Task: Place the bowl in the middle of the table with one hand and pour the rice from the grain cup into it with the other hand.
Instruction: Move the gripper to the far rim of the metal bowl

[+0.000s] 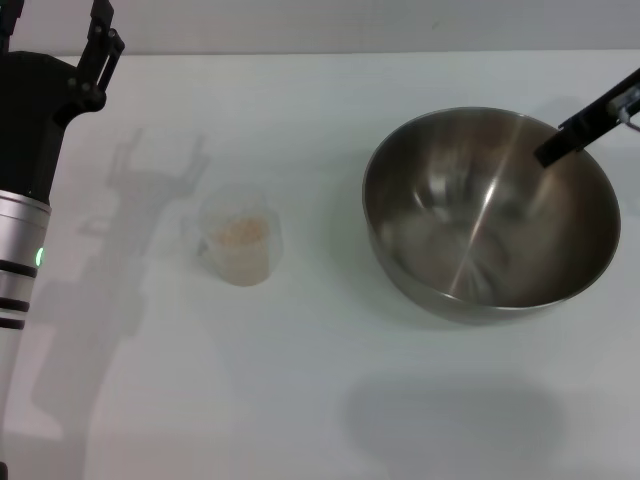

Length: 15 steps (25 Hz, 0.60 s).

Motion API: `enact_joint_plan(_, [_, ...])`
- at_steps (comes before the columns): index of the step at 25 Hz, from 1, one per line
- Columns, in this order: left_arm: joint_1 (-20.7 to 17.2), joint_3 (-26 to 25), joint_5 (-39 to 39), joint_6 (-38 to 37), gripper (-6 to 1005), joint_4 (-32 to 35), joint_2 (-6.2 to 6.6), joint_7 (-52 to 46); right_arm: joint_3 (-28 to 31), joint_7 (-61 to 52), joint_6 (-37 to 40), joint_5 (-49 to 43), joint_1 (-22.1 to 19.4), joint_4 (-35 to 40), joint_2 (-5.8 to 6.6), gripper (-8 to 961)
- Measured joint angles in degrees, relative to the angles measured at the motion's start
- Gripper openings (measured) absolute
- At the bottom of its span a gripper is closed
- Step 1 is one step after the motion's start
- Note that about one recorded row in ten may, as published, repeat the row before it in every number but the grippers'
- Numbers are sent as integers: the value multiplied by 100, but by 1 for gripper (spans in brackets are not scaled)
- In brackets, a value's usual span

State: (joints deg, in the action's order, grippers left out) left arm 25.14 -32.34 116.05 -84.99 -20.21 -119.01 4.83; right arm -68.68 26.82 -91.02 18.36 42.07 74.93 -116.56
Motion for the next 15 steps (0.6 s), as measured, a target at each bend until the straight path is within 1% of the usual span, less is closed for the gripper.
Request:
enact_joint_plan(3, [0, 0, 2, 0, 823, -1, 0, 0, -19, 41, 122, -77, -1, -208, -8, 629])
enact_joint_plan(11, [20, 0, -10, 0, 823, -1, 1, 0, -10, 92, 150, -123, -12, -266, -21, 629])
enact_joint_plan(15, [35, 0, -20, 4, 823, -1, 0, 0, -32, 122, 271, -123, -20, -481, -40, 628])
